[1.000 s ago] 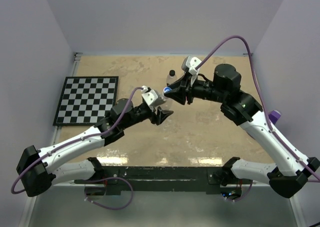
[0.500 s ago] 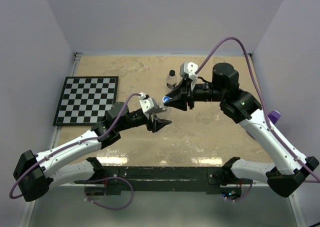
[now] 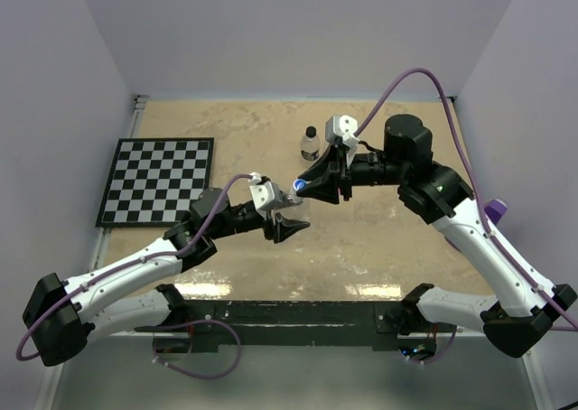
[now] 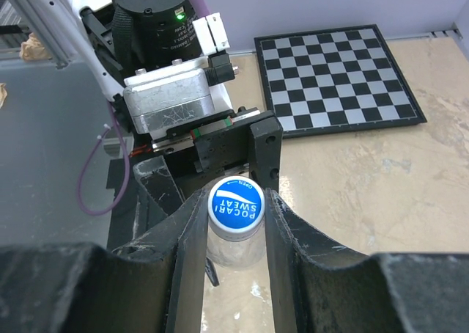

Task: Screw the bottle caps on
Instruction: Screw the bottle cap onto the plastic bottle.

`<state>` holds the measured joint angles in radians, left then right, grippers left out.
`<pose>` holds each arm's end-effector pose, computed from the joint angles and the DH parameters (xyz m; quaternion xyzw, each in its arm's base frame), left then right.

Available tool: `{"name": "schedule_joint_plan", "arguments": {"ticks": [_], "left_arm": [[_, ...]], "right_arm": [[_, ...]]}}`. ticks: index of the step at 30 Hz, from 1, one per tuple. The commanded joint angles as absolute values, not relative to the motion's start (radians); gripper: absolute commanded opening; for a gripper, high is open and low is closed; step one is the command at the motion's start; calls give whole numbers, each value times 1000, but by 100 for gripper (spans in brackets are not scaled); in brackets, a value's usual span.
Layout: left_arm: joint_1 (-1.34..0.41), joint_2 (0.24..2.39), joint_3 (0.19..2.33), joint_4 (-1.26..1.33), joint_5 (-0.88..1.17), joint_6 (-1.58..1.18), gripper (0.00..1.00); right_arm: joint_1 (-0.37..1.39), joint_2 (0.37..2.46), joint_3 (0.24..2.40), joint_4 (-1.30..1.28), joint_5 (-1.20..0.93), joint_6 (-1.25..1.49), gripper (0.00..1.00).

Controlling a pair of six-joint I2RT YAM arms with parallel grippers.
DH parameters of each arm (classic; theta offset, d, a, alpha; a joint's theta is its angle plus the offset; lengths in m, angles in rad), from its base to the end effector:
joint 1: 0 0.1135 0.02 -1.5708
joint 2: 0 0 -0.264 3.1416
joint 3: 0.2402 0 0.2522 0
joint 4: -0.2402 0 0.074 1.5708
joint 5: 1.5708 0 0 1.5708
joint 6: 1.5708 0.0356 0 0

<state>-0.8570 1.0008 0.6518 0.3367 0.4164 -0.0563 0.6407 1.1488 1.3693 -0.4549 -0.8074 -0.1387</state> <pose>0.1428 -0.1869 0.3071 0.4051 0.5844 -0.4352 0.5523 0.1720 0.1603 0.4436 -0.4994 0.5753 0.4402 0.4753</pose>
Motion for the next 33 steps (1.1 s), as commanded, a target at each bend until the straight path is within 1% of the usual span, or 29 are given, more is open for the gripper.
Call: {"name": "schedule_joint_plan", "arguments": {"ticks": [1, 7, 15, 18, 25, 33], "left_arm": [[-862, 927, 663, 621, 430, -17, 0], [-864, 923, 690, 561, 341, 80, 0], [-890, 962, 761, 511, 209, 75, 0], [-902, 974, 773, 506, 158, 51, 0], [-926, 1009, 824, 433, 95, 40, 0], [-948, 1025, 848, 406, 5, 32, 0]], "right_arm": [[635, 1147, 1321, -500, -781, -74, 18], [637, 1155, 1313, -488, -733, -6, 13], [640, 1137, 1321, -488, -703, -6, 12], [641, 1131, 1318, -482, -698, -6, 12], [646, 1127, 1325, -485, -684, -17, 17], [647, 1137, 1321, -491, -649, -14, 17]]}}
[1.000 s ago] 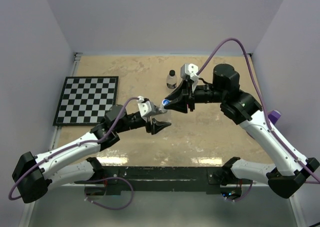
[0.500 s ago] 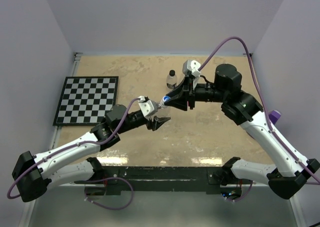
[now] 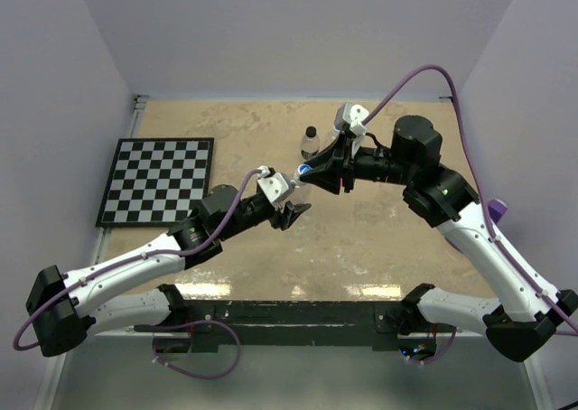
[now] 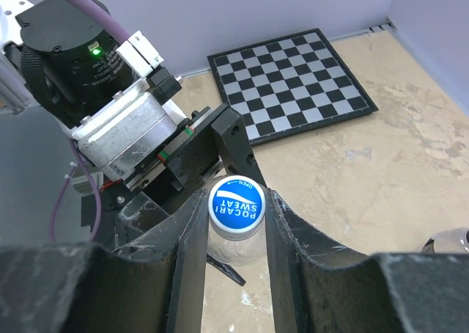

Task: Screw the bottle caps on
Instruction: Screw the bottle cap onto the plastic bottle.

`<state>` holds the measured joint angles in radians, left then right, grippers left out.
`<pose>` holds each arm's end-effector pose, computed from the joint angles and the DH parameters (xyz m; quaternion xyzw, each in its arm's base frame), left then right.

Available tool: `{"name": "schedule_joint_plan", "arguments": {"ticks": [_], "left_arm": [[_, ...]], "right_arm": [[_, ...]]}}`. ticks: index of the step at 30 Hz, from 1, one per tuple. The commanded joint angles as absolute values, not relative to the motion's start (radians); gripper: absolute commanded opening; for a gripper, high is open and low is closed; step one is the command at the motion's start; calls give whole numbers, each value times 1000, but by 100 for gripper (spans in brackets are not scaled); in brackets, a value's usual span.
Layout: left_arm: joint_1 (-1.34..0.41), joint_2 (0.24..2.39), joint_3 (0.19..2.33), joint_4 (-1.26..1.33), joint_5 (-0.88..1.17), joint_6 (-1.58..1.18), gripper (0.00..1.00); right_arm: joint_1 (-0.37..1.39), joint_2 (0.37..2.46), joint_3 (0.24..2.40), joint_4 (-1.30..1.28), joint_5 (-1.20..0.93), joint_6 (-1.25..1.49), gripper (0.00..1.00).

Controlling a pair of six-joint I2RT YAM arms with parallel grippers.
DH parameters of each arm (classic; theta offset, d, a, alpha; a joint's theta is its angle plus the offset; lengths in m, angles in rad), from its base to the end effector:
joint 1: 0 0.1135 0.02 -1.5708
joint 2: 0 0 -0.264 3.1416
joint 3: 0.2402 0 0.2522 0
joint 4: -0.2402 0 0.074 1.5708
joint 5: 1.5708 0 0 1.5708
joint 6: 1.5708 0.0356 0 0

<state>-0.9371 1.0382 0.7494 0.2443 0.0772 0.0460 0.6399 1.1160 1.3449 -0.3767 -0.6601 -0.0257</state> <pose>0.1442 -0.2009 0.3238 0.3644 0.6240 -0.3228 0.6112 0.1715 0.1548 0.4496 -0.4341 0.6081 0.4207 0.5146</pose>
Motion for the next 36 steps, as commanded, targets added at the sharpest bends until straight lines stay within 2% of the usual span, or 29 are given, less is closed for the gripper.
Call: {"name": "schedule_joint_plan", "arguments": {"ticks": [1, 24, 29, 30, 36], "left_arm": [[-950, 1023, 844, 417, -32, 26, 0], [-1042, 1048, 792, 581, -270, 28, 0], [-1043, 1058, 798, 574, -253, 26, 0], [-1042, 1060, 796, 569, -252, 23, 0], [-1042, 1049, 772, 542, -259, 9, 0]], "right_arm": [[649, 1135, 1316, -483, -641, -8, 17], [663, 1137, 1264, -413, -506, 130, 18], [664, 1131, 1278, -407, -499, 130, 31], [664, 1128, 1282, -405, -497, 130, 36], [664, 1114, 1324, -402, -485, 120, 56]]}}
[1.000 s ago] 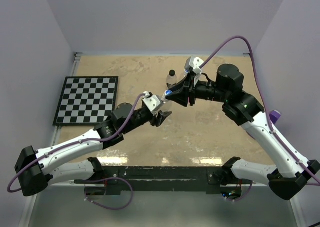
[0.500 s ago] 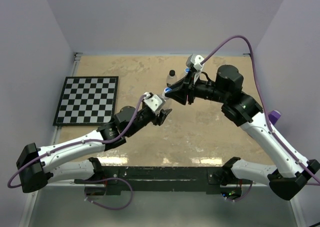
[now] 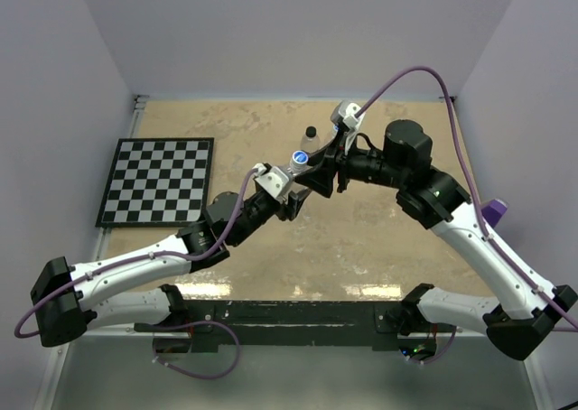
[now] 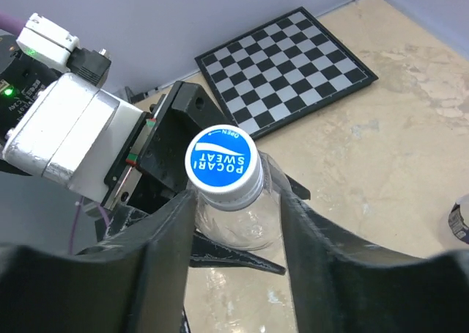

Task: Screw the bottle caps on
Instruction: Screw the bottle cap onto the plastic bottle.

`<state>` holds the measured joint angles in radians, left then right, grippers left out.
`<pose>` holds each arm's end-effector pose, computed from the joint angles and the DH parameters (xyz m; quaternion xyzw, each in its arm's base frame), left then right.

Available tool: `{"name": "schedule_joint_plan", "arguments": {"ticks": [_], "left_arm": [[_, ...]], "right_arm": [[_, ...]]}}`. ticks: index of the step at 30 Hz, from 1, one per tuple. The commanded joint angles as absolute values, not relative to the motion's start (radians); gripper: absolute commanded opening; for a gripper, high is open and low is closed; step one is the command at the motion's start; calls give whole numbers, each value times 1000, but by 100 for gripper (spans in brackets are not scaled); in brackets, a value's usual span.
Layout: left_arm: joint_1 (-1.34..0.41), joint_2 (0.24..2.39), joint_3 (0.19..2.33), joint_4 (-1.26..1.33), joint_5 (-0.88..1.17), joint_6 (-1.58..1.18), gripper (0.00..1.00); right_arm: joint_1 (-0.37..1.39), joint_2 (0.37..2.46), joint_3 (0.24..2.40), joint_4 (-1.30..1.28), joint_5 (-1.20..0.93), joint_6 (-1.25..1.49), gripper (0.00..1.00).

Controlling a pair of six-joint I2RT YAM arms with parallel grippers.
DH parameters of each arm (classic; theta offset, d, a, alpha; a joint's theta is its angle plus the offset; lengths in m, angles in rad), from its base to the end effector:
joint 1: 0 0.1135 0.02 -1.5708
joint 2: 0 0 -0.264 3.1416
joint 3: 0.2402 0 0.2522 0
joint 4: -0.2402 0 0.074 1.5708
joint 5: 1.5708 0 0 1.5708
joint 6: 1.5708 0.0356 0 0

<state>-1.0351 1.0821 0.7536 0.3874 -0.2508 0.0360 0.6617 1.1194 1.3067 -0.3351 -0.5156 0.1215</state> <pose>0.1381 -0.2153 0.3307 0.2691 0.6317 -0.2705 0.6748 0.1771 0.1602 0.4402 -0.3558 0.6614 0.4195 0.5099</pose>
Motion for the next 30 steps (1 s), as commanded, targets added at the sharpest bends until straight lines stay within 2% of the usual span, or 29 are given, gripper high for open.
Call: {"name": "schedule_joint_plan", "arguments": {"ticks": [1, 6, 9, 13, 21, 26, 30], "left_arm": [[-1042, 1045, 767, 534, -261, 9, 0], [-1025, 1028, 752, 499, -238, -23, 0], [-967, 1009, 735, 474, -100, -54, 0], [-838, 1003, 729, 428, 226, -107, 0], [-743, 991, 712, 370, 622, -106, 0], [-719, 1005, 733, 357, 794, -92, 0], [-719, 1017, 759, 330, 818, -72, 0]], "right_arm": [[664, 1106, 1330, -399, -482, 121, 60], [664, 1063, 1359, -393, -485, 104, 70], [664, 1045, 1376, -417, -508, 63, 71], [663, 1037, 1393, -451, -575, -47, 71], [658, 1028, 1426, -462, -718, -235, 66], [657, 1045, 1462, -497, -811, -331, 65], [657, 1060, 1488, -518, -884, -364, 65]]}}
